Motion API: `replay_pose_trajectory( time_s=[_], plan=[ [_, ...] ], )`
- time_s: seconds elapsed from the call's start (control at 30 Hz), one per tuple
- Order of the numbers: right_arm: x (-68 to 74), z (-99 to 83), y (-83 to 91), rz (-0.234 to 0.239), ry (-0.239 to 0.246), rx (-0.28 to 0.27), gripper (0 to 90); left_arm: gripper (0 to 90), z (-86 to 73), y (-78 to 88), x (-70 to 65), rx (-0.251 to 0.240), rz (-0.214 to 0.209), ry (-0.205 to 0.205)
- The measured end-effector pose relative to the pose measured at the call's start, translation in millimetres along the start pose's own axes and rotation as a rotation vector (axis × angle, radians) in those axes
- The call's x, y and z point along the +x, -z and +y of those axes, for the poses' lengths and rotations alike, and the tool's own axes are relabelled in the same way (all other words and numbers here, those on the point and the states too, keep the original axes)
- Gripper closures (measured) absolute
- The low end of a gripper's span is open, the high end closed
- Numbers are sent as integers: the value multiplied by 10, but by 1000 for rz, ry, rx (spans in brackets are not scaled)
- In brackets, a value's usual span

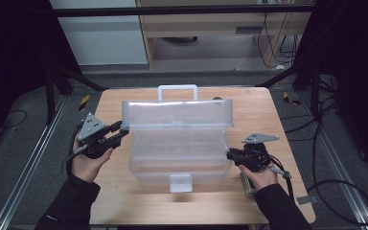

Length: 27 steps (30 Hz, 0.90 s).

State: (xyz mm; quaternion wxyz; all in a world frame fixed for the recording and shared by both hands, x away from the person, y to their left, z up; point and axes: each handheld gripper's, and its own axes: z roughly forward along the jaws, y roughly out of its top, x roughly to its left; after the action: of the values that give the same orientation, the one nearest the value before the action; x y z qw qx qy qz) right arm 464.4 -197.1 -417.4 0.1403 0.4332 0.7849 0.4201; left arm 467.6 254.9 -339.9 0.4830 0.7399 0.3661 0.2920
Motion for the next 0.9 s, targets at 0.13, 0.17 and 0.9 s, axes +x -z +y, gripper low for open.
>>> replay_pose_trajectory(
  time_s=[0.13,0.17,0.9],
  plan=[
    [0,-2,1,1,2,-3,744,661,38,-19,6,-6,14,4],
    [-1,-2,2,2,1,-2,744,662,52,-24,13,-7,18,-3],
    [-6,-4,3,-1,9,-4,748,652,291,-200,168,-51,59,32]
  ],
)
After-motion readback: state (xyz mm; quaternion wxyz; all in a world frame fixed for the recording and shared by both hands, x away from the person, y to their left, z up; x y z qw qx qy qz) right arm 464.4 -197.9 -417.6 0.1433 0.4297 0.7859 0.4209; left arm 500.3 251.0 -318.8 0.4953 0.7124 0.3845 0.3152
